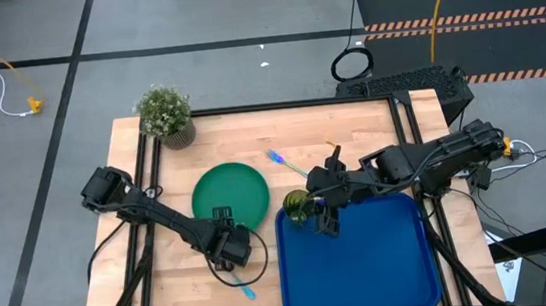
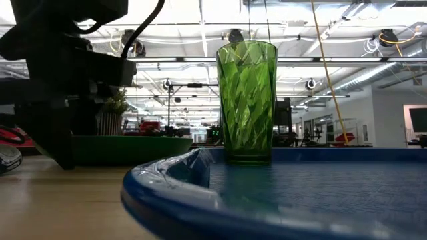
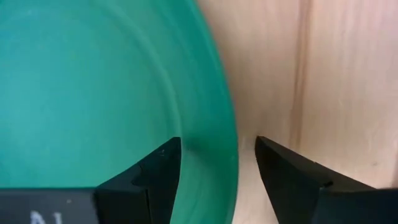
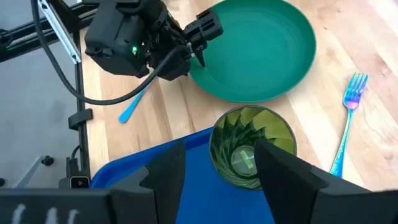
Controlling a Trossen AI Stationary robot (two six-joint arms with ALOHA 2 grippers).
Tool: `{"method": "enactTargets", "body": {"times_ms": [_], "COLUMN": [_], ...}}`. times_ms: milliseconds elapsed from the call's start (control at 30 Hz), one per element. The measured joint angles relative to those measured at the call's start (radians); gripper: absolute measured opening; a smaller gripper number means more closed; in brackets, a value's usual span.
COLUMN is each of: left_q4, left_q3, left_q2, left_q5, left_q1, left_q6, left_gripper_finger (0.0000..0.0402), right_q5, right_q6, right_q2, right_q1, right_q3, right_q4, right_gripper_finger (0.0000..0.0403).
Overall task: Pick and place plate/cup/fork/spoon on tray
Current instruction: Put the green plate on the blue tray to the bottom left of the green cup
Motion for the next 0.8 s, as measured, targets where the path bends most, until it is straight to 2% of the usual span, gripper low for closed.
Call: {"method": "enactTargets", "body": {"times_ms": [133,267,533,800], "left_q4": [0.03,0.036,0.0,-0.079], "left_q3": [-0.011,-0.011,0.002,0.006], "left_q2": [-0.002,-0.002,-0.023,-0.164], "left_q5": [0.008,0.028,-0.011,-0.027], "left_q1": [0.0,0.006,0.006,0.016], "left_q6": [0.048,0.053,0.085,0.065], "left_gripper_finger": [0.0176,0.0122,0.002,0.0015], "right_q5": [0.001,0.002,0.03,0.053], "right_q6": [0.003,-0.014,-0.026,-0.026], "right_q2": [0.0,0.001,0.001,0.001], "right_q1": [0.0,0.0,-0.009,-0.009], "right_q3": [0.0,0.0,0.0,0.0], "right_q4": [-0.001,-0.001,-0.001,-0.002], "right_gripper_finger": [0.0185,0.0185,0.0185,0.0185]}}
